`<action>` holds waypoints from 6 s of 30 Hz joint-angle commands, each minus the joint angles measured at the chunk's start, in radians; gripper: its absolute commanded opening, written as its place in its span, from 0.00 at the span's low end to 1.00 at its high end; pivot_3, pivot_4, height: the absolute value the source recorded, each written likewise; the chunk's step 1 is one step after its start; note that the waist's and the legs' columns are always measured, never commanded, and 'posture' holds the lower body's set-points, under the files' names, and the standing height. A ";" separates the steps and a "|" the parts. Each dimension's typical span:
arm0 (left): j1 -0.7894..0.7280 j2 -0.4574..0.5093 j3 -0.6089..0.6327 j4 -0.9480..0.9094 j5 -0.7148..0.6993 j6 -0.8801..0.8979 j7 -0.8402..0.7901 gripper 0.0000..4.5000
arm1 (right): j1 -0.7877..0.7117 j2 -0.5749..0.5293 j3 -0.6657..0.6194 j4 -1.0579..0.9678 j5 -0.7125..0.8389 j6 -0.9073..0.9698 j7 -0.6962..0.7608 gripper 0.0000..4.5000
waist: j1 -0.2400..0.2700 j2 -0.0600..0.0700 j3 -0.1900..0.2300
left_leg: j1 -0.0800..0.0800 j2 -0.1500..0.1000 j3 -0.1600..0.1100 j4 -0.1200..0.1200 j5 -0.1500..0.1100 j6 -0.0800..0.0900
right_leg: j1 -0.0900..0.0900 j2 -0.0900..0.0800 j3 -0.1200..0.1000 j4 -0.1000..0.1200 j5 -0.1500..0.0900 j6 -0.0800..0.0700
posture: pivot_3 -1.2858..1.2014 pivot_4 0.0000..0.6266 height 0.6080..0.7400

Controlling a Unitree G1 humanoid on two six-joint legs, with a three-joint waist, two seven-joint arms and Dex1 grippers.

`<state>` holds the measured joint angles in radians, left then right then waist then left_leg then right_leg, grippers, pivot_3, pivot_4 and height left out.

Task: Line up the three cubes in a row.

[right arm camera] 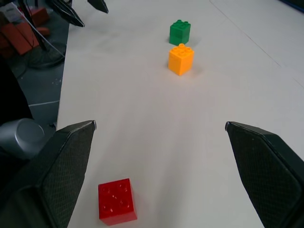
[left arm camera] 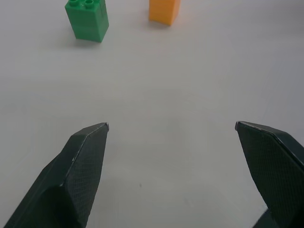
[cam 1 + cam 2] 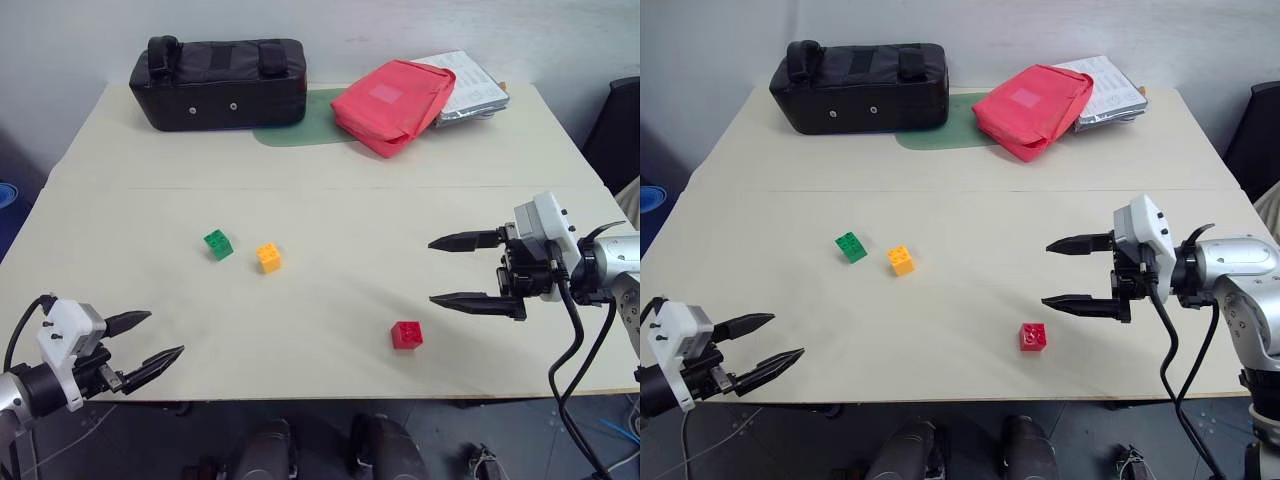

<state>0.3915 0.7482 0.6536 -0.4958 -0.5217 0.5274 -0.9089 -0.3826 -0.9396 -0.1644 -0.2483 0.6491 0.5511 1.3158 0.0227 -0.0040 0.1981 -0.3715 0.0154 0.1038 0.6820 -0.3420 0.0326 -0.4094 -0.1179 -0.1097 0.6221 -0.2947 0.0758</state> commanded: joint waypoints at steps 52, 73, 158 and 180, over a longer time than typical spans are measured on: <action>-1.089 0.109 -0.667 1.033 0.385 -0.338 -0.262 0.33 | 0.119 -0.015 -0.055 -0.271 0.123 0.056 -0.219 1.00 | -0.004 -0.004 0.001 | -0.002 0.000 0.008 0.002 0.004 0.004 | -0.003 0.004 0.002 0.006 0.003 0.004 | 0.52 0.24 1.00; -0.882 0.073 -0.841 0.249 0.291 -0.097 -0.339 0.33 | 0.322 -0.102 -0.050 -0.296 -0.025 -0.086 -0.059 1.00 | 0.002 -0.004 0.001 | -0.001 -0.001 0.007 0.002 0.004 0.004 | 0.000 0.004 0.004 0.005 0.003 0.004 | 0.52 0.24 1.00; -1.075 -0.091 -0.760 0.791 0.386 -0.166 -0.049 0.99 | 0.166 -0.028 -0.034 -0.185 -0.031 -0.073 -0.156 1.00 | -0.001 -0.005 0.000 | -0.001 -0.001 0.010 0.002 0.004 0.004 | -0.002 0.005 0.003 0.006 0.003 0.005 | 0.52 0.24 1.00; -1.059 -0.054 -0.767 0.726 0.344 -0.215 -0.254 0.33 | 0.172 -0.032 -0.009 -0.179 -0.045 -0.106 -0.153 1.00 | -0.001 -0.005 0.000 | -0.001 -0.001 0.009 0.003 0.004 0.004 | -0.002 0.005 0.002 0.006 0.003 0.005 | 0.52 0.24 1.00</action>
<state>-0.6788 0.6552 -0.1317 0.3093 -0.1343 0.3581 -1.0748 -0.2152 -0.9651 -0.1616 -0.4030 0.5931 0.4596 1.1461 0.0218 -0.0092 0.1983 -0.3724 0.0144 0.1133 0.6850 -0.3379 0.0364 -0.4113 -0.1131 -0.1072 0.6281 -0.2916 0.0811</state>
